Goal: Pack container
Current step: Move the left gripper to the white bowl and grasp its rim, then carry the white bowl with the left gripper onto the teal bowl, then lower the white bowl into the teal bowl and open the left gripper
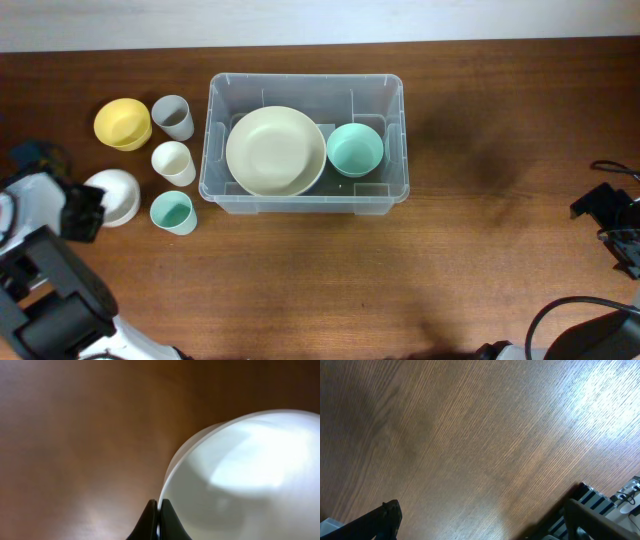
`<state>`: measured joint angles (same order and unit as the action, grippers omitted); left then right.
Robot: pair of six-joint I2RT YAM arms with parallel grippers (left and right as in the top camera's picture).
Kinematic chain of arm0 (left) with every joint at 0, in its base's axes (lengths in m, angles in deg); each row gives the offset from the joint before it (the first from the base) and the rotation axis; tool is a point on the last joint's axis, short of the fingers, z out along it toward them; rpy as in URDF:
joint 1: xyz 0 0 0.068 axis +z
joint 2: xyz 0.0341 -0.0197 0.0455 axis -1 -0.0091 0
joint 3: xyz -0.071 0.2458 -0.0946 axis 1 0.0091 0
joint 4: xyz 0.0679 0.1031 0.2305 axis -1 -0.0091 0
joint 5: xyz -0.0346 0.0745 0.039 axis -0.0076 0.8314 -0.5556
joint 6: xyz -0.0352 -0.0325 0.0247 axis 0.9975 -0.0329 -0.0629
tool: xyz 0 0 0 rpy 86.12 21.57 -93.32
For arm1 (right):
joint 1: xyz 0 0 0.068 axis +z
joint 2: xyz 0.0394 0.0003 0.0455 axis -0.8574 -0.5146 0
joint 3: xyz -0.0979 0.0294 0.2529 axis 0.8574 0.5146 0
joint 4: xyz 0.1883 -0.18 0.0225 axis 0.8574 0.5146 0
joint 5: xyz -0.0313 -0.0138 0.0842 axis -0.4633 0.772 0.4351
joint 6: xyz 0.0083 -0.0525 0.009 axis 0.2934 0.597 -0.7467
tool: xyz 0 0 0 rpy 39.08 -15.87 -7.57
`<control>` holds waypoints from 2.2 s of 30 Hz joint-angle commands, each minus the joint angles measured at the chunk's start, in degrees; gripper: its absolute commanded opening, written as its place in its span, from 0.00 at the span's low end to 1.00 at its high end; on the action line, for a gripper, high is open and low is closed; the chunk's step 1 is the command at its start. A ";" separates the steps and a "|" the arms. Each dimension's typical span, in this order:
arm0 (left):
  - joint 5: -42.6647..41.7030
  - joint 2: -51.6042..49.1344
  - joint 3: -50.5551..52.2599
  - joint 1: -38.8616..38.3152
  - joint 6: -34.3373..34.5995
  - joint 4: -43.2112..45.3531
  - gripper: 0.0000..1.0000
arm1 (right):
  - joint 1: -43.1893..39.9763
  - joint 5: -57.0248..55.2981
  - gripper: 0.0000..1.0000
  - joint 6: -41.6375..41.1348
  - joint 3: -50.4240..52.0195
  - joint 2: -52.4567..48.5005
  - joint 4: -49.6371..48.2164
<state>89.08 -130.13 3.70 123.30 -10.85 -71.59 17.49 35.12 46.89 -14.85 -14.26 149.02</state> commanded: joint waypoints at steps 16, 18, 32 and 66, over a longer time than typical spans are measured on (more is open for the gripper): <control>-8.94 35.04 -7.04 -0.63 -8.66 2.23 0.01 | -0.11 -0.11 0.99 -0.68 0.15 -0.31 -0.15; -9.94 37.75 -7.04 -6.51 -8.63 5.44 0.01 | -0.11 -0.11 0.99 -0.68 0.15 -0.31 -0.15; -9.77 23.04 -7.04 -45.38 -8.66 23.21 0.01 | -0.11 -0.09 0.99 -0.68 0.15 -0.31 -0.15; -12.74 -3.91 -7.10 -59.45 -12.61 25.59 0.01 | -0.11 -0.09 0.99 -0.68 0.15 -0.31 -0.15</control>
<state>77.06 -132.71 -3.07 63.94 -22.08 -45.51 17.49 35.12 46.89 -14.85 -14.26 149.02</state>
